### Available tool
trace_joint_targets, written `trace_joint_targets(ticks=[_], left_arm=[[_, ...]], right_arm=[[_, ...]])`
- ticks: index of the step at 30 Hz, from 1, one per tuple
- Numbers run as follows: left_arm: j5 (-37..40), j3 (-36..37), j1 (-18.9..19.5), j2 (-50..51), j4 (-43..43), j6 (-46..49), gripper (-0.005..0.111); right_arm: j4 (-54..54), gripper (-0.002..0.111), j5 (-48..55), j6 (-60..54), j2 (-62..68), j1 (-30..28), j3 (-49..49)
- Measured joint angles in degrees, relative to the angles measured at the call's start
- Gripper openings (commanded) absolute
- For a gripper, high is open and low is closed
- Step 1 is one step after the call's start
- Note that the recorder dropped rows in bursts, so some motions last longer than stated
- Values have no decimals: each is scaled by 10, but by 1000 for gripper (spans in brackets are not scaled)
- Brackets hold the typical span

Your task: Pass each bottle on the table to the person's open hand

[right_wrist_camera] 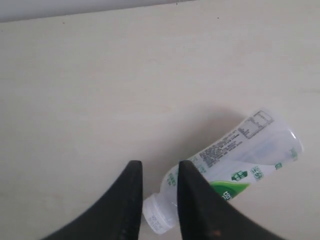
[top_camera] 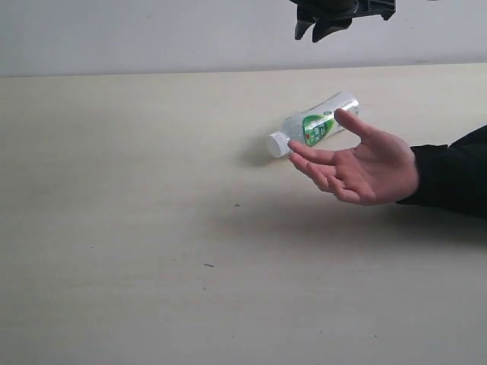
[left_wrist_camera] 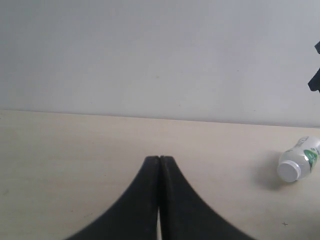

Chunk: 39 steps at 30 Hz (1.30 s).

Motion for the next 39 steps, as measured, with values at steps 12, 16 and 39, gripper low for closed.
trace_joint_targets(ticks=[12,16,39], left_arm=[[0,0,0,0,0,0,0],[0,0,0,0,0,0,0],[0,0,0,0,0,0,0]], right_arm=[[-39,34,78,233,-5,43,0],[-47,66,75,305,8,61,0],[-160,72,76,506,85,81,0]])
